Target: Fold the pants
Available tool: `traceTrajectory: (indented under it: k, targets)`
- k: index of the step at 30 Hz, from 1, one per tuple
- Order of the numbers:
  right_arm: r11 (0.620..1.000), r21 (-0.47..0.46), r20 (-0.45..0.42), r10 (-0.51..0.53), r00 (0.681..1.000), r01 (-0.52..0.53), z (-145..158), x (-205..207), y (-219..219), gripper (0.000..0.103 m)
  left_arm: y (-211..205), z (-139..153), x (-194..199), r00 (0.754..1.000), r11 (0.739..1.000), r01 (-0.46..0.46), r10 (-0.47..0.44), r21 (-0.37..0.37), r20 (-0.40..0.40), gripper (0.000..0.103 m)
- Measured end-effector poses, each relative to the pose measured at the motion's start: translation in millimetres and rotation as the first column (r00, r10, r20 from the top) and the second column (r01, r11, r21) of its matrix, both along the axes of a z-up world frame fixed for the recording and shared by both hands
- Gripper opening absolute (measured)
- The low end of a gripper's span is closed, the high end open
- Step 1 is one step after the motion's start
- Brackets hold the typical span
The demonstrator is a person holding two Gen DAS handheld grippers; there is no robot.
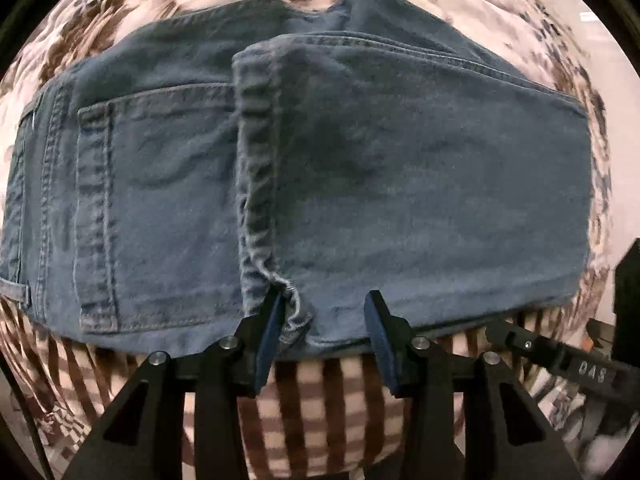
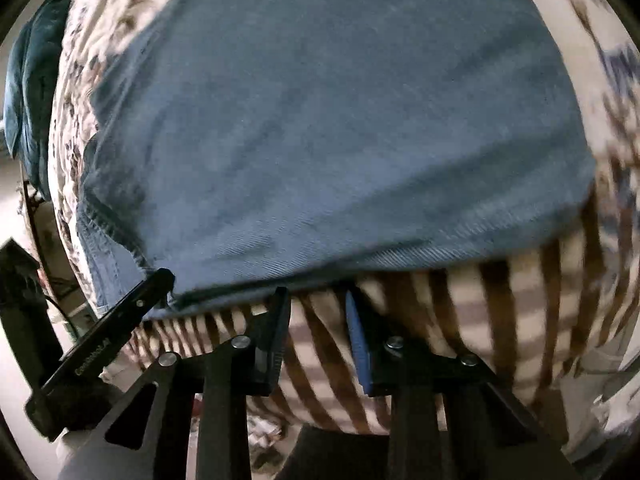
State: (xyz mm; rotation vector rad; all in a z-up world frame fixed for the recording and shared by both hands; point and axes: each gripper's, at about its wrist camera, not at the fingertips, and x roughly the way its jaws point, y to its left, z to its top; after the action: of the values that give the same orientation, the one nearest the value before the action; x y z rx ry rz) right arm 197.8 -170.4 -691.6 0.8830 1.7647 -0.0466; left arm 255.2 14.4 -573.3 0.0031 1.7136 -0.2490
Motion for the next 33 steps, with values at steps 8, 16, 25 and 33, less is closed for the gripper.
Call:
traceTrajectory:
  k: [8, 16, 25, 33]
  targets:
    - [0.998, -0.048, 0.15, 0.056, 0.987, -0.049, 55, 31, -10, 0.057, 46, 51, 49, 0.98, 0.987, -0.134, 0.146, -0.094, 0.137, 0.059]
    - [0.993, -0.116, 0.167, 0.036, 0.985, -0.016, 46, 88, -23, 0.057, 35, 3, 95, 0.989, 0.989, -0.099, 0.109, -0.11, 0.095, 0.03]
    - [0.988, -0.153, 0.148, 0.058, 0.987, -0.035, 26, 89, -15, 0.057, 25, 5, 110, 0.973, 0.998, -0.024, 0.038, -0.065, 0.229, 0.023]
    - [0.958, -0.262, 0.102, 0.151, 0.983, -0.12, 31, 92, -3, 0.059, 64, 40, 95, 0.956, 0.986, -0.145, 0.16, -0.078, 0.248, 0.036]
